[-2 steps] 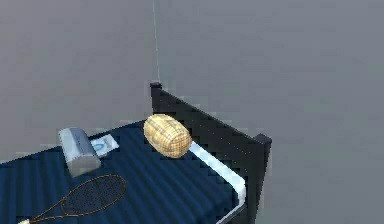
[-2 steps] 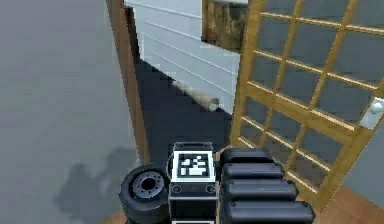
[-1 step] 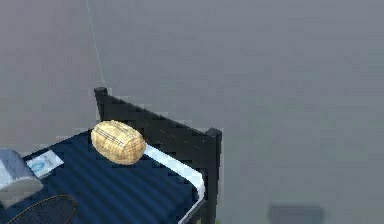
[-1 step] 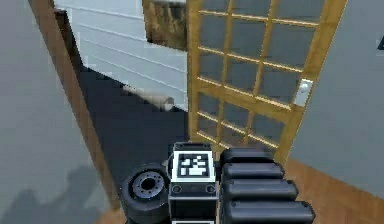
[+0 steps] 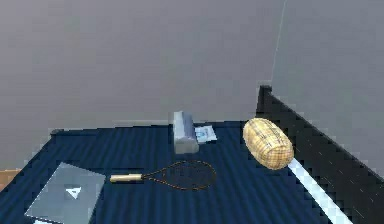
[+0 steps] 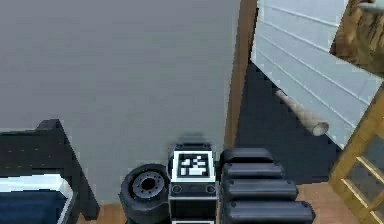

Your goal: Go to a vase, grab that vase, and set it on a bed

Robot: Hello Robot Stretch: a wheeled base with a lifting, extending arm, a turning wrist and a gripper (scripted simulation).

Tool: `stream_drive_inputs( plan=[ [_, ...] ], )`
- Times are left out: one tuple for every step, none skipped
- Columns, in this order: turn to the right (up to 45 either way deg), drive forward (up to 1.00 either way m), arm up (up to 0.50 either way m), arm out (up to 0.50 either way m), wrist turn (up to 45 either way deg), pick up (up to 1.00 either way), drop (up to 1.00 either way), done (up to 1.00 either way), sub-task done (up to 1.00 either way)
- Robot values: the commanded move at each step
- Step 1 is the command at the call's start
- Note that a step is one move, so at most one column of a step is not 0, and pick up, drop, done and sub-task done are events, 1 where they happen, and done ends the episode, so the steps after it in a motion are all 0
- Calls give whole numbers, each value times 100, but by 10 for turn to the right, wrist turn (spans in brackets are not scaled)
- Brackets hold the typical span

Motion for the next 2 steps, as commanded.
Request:
stream_drive_inputs(
  plan=[
    [-450,0,0,0,0,0,0,0,0],
    [-90,0,0,0,0,0,0,0,0]
  ],
)
